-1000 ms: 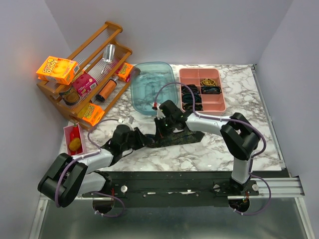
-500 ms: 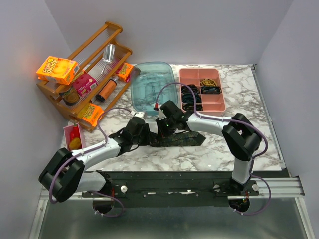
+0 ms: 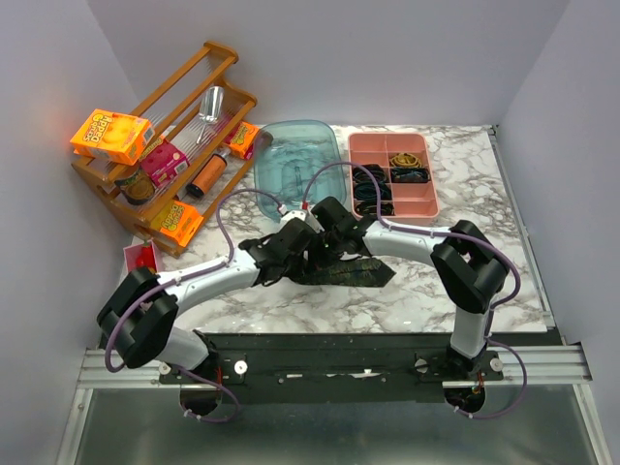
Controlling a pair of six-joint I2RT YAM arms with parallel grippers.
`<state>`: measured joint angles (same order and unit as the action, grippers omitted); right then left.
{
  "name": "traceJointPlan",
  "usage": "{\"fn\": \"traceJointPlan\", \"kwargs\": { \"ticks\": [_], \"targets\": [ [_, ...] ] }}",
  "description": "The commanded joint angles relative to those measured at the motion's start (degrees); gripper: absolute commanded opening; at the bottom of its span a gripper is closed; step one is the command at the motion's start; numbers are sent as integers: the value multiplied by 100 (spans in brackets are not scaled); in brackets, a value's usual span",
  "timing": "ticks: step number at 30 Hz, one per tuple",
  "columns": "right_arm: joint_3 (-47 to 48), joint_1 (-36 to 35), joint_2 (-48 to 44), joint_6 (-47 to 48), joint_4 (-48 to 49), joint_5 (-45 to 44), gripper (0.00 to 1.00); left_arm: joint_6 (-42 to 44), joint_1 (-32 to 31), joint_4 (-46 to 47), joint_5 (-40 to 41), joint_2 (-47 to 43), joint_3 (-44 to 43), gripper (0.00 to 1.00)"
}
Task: Roll the ties
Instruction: Roll the tie at the center of the board.
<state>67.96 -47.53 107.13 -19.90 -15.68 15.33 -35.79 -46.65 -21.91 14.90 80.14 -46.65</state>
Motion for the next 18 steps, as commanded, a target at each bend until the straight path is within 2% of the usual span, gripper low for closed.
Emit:
{"fn": "traceJointPlan", "kwargs": {
  "ticks": [1,5,18],
  "targets": [
    [-90,-37,-61,-31,-172,40,1,11,-238,-656,1067,265,-423,0],
    [-90,-37,9,-84,-102,171,1,-112,-450,-683,1375,327,-529,0],
    [-169,-37,159,-505,399,576,1,-174,-626,-410,1543,152,-371,0]
  ]
}}
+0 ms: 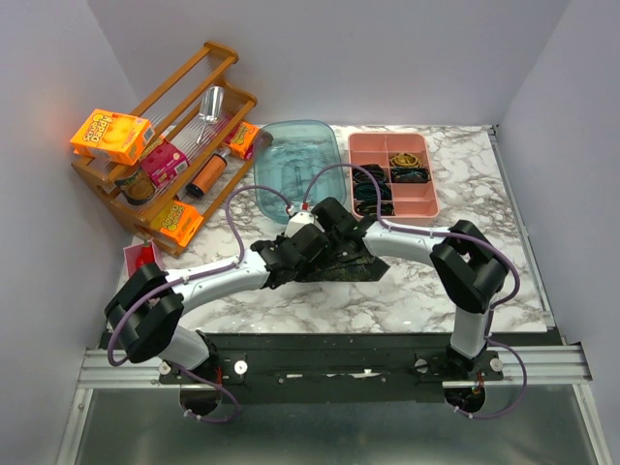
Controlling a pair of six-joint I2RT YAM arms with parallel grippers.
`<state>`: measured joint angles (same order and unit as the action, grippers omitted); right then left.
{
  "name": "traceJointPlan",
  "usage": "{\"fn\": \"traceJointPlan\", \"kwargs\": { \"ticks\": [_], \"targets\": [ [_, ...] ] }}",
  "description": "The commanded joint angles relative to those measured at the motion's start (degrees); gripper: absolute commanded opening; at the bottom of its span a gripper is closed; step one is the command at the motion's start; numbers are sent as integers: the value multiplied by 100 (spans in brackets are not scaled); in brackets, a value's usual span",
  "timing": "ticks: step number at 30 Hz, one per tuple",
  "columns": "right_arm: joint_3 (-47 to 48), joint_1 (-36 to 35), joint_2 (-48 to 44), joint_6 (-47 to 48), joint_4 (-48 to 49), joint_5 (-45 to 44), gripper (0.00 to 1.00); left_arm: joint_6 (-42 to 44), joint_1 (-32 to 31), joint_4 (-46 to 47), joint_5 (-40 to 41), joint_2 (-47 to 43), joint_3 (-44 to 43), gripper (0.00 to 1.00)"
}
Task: Roll the ties
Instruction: Roll the tie at the center of the board.
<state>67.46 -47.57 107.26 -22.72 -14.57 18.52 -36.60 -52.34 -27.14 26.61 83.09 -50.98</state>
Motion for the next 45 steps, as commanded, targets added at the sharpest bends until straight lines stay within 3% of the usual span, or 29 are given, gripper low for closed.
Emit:
{"fn": "traceJointPlan", "kwargs": {
  "ticks": [1,13,26,36,45],
  "targets": [
    [-137,-33,146,-250,331,283,1,-93,-66,138,397,-179,79,0],
    [-400,2,24,-514,736,363,1,39,-57,262,503,-539,273,0],
    [-848,723,-873,-242,552,160,1,56,-84,-660,933,31,-61,0],
    [-1165,1241,-1243,-40,429,-94,1,-75,-294,-1838,1742,664,-754,0],
    [-1332,1549,-1375,48,393,-147,1,-119,-497,-2349,1777,1385,-1325,0]
  ]
}}
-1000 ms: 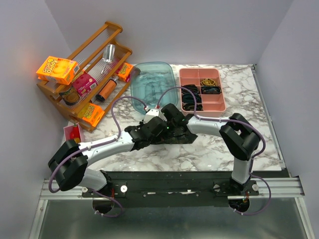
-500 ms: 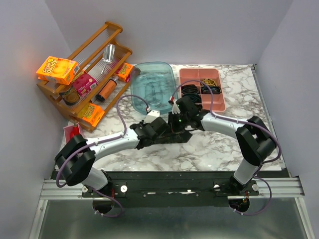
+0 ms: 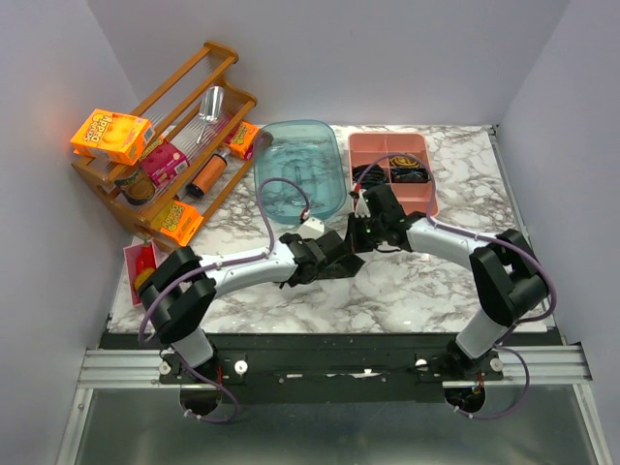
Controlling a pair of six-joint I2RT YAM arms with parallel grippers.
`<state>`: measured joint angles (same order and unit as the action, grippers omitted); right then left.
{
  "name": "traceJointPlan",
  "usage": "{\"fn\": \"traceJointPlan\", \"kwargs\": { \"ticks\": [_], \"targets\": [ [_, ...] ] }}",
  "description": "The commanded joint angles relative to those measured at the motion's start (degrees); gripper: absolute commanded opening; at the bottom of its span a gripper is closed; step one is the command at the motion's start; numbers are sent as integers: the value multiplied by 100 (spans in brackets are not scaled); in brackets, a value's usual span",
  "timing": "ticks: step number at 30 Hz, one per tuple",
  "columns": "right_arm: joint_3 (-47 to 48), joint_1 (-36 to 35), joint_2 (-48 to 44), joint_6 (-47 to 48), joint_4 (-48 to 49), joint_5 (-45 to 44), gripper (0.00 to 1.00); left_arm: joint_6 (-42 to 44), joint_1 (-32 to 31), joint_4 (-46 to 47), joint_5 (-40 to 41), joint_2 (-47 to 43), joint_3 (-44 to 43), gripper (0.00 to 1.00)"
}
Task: Roll the ties
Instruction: Roll the tie at the center of the board.
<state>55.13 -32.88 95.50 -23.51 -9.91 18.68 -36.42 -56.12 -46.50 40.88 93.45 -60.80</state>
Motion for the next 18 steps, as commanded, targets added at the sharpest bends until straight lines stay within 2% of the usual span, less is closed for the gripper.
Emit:
{"fn": "traceJointPlan", "kwargs": {
  "ticks": [1,10,16,17,18],
  "targets": [
    [-117,98,-199,127,-72,-171,1,-119,-171,-447,359,436,-406,1],
    [-249,168,-190,153,-63,-180,1,-225,-558,-852,526,1412,-1119,13],
    [-266,186,-190,154,-63,-145,1,-172,-611,-554,289,1369,-1066,45],
    [-266,186,-181,162,-46,-128,1,-146,-611,-440,254,1291,-1049,46],
    [-266,186,-164,162,-55,-119,1,-137,-611,-387,236,1255,-1005,52]
  ]
}}
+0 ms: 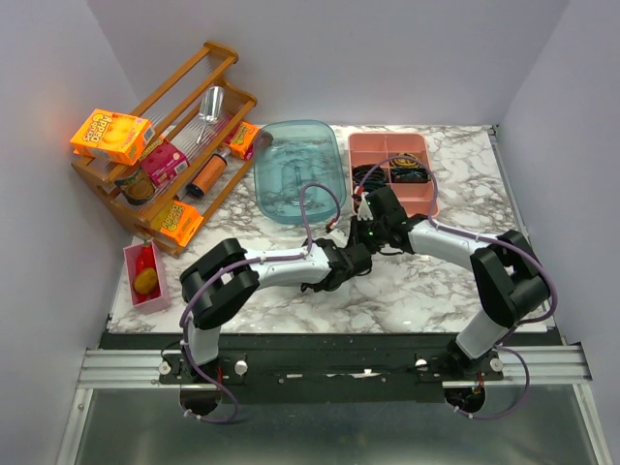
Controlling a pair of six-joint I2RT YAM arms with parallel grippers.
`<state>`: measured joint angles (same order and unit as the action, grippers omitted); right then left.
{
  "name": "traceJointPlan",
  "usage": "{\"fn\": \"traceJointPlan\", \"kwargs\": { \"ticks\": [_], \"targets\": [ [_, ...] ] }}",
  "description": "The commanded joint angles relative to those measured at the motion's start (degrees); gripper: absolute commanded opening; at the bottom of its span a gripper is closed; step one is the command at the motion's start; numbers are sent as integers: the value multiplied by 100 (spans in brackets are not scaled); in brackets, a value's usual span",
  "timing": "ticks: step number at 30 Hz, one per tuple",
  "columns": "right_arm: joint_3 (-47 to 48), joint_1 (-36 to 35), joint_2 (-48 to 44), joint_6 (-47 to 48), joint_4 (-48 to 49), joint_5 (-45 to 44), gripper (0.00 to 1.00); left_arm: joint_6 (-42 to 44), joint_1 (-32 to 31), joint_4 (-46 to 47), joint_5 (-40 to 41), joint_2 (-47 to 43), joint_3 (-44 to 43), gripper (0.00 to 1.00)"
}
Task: Roll the ties
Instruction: Roll the tie at the center of the board.
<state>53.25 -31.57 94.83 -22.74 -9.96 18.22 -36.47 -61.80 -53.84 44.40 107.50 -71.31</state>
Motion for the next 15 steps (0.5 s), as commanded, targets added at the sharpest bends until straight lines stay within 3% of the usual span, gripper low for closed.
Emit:
{"fn": "traceJointPlan", "kwargs": {
  "ticks": [1,5,15],
  "targets": [
    [-78,55,-87,94,-42,-55,1,-115,-43,409,-177,-203,64,61],
    [-87,55,-105,77,-42,-11,1,-80,-43,646,-309,-449,126,78],
    [18,46,-122,174,-68,147,1,140,-34,1262,-792,-1038,345,86]
  ]
}}
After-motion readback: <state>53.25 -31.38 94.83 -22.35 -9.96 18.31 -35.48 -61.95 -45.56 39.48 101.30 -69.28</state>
